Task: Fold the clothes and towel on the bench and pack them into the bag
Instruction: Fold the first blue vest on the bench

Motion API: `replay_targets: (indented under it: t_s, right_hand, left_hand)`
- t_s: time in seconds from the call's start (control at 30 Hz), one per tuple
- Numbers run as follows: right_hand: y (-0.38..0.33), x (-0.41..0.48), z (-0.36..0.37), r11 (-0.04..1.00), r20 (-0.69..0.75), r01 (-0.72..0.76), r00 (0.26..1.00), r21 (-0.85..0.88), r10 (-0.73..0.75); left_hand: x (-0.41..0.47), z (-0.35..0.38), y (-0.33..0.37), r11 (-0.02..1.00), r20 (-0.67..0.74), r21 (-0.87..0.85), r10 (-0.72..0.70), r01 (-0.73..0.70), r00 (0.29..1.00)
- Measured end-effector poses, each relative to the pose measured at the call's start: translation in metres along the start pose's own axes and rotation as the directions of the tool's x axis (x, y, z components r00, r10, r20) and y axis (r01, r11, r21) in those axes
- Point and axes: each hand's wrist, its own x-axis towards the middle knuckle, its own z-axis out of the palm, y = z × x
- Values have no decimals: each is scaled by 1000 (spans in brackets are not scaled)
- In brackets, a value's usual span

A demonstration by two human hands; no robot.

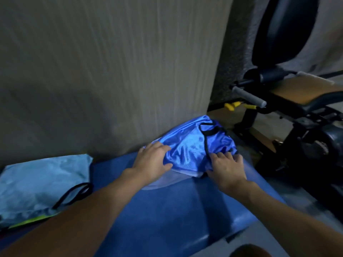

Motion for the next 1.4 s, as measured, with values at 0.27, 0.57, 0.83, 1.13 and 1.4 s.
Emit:
replay_targets:
  t_s: [0.27,0.57,0.83,1.13,1.4]
  right_hand:
    - [17,3,-8,933,-344,156,938,325,-37]
    - [22,-14,-109,637,-419,226,893,737,167]
    - [-9,-64,-196,487,-452,336,881,806,140]
    - [-55,-134,-217,487,-445,366,894,793,53]
    - [-88,-180,-220,575,-391,369,916,730,-91]
  left_hand:
    - [12,12,12,1000,-83,22,10,-8,996]
    - [-20,-79,37,748,-492,-621,-140,-234,859]
    - [-107,-168,38,730,-618,-608,-187,-313,764]
    - [-232,-213,17,684,-440,-697,-174,-213,881]
    - [-266,-223,31,588,-396,-786,-244,-189,885]
